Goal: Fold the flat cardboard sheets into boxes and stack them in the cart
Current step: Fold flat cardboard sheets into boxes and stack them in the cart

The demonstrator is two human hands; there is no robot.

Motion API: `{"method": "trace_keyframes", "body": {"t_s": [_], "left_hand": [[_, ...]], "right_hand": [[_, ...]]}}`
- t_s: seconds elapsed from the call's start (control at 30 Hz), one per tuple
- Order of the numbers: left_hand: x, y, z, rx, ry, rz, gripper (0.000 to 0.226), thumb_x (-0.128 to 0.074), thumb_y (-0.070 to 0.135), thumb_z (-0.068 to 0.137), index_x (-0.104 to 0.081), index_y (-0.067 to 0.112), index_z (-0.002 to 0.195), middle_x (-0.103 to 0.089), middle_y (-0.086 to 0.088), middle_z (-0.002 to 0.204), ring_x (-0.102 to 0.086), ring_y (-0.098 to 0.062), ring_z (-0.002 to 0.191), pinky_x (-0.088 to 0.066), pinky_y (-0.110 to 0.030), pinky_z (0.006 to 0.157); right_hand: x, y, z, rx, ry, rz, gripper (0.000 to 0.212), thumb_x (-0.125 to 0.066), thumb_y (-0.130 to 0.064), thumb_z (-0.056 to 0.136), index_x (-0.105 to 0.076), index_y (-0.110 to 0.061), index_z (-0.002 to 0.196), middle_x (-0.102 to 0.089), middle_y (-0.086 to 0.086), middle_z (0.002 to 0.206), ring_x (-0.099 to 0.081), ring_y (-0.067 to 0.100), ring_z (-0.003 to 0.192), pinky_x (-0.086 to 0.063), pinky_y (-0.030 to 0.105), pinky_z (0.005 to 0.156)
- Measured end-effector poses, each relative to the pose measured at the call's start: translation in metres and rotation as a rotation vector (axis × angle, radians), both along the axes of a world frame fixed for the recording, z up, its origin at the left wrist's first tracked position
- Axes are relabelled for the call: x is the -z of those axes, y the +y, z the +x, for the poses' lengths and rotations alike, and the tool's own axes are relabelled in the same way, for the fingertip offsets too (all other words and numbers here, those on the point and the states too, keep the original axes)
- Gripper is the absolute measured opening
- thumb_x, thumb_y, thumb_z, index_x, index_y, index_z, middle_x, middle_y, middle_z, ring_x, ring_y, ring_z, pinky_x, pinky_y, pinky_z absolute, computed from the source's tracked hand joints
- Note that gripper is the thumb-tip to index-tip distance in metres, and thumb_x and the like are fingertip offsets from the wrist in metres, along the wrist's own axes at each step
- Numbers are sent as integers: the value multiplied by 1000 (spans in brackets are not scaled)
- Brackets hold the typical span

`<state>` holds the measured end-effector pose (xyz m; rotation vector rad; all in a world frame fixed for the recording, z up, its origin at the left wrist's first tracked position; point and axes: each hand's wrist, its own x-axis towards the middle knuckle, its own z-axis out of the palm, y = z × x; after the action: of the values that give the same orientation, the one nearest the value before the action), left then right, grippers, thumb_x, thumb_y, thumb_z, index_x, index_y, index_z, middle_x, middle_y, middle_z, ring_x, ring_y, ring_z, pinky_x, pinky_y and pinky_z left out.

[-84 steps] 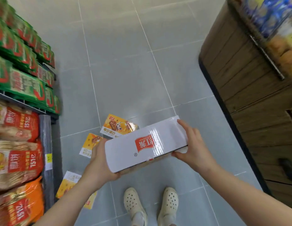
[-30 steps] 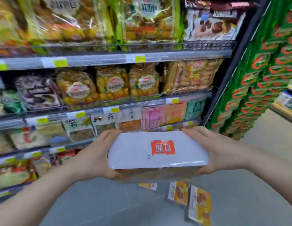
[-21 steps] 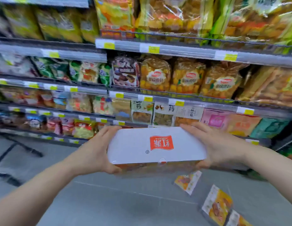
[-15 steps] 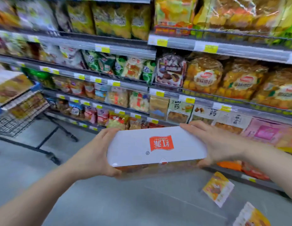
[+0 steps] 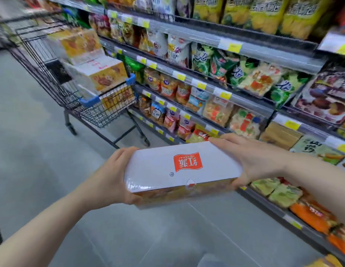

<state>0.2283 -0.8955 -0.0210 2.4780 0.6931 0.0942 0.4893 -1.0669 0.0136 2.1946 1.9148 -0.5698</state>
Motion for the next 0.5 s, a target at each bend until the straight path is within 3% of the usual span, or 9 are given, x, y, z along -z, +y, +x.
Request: {"method": "trace_keyframes", "body": {"t_s": [0.2, 0.33, 0.5], "left_hand": [[5, 45, 8, -119, 108, 3, 108, -56, 62, 30, -29, 29, 130, -33, 19, 119, -39, -4, 106, -32, -17, 87], [3, 91, 36, -185, 136, 29, 112, -55, 63, 30, -26, 30, 133, -31, 19, 119, -40, -5, 107, -35, -19, 90], [-10, 155, 88, -254, 142, 66, 111, -53, 64, 29, -26, 30, 132, -32, 21, 119, -40, -2, 101, -36, -19, 84]], "right_hand": [[9, 75, 22, -93, 66, -57, 112, -71, -59, 61, 5, -38, 141, -14, -15, 139, -28, 11, 122, -31, 23, 88], [11, 136, 57, -146, 74, -55, 105, -67, -53, 70, 9, -38, 141, -9, -17, 143, -23, 14, 132, -33, 29, 101], [5, 220, 116, -201, 75, -28, 108, -67, -55, 69, 10, -38, 142, -9, -14, 144, -24, 15, 132, -33, 29, 97]]}}
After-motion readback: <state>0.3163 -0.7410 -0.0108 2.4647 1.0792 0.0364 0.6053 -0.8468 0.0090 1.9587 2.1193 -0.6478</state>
